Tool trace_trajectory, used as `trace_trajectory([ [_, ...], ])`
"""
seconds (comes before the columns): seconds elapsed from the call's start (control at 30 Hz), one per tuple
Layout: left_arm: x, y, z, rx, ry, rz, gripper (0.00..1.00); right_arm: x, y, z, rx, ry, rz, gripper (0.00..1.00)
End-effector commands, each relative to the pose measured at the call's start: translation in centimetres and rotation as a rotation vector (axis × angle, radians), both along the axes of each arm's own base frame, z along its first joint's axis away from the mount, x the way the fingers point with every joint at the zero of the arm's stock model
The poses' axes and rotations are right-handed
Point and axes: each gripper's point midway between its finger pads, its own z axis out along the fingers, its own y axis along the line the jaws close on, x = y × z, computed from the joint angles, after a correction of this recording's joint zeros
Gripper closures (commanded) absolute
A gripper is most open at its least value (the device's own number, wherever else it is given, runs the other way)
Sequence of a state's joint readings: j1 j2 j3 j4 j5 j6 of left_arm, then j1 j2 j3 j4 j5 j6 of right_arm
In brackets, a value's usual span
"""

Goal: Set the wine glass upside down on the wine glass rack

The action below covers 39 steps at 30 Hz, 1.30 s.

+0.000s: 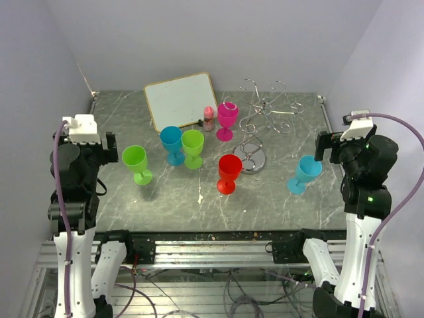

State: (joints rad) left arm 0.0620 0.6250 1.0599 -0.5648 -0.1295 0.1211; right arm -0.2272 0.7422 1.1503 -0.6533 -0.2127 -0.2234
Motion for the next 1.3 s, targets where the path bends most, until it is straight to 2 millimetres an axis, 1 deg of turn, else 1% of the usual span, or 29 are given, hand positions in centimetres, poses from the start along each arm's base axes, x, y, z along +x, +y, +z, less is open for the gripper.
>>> trace_trajectory([
  [0.0,1.3,-1.1,0.0,0.032,-0.011,-0.084,0.01,0.4,-0.4,0.3,-0.005,-0.025,-0.020,0.00],
  [0.13,2.0,-1.5,-0.4,0.042,0.001,-0.116,0.01,0.5,-0.5,0.3,-0.006,-0.033,-0.026,0.00],
  [0.33,2.7,-1.9,-0.3,0.046,0.001,-0.144,0.01,0.5,-0.5,0.6,-0.017,-0.039,-0.027,0.00],
  [0.53,2.9,-2.4,0.1,0.067,0.013,-0.186,0.01,0.6,0.7,0.8,-0.026,-0.031,0.054,0.00],
  [0.7,3.1,-3.4,-0.5,0.075,0.064,-0.252,0.01,1.5,2.0,1.4,-0.018,-0.026,0.142,0.00],
  [0.87,3.3,-5.0,-2.3,0.100,0.145,-0.370,0.01,2.2,3.1,1.2,-0.032,0.005,0.232,0.00],
  [1.07,3.5,-6.0,-5.5,0.108,0.279,-0.469,0.01,1.9,3.7,0.3,-0.050,0.041,0.282,0.00],
  [1.17,3.7,-5.8,-6.7,0.103,0.338,-0.468,0.01,1.6,3.8,-0.3,-0.041,0.064,0.286,0.00],
  [1.27,4.3,-4.9,-8.2,0.104,0.410,-0.430,0.01,1.4,3.9,-0.3,-0.033,0.071,0.288,0.00],
])
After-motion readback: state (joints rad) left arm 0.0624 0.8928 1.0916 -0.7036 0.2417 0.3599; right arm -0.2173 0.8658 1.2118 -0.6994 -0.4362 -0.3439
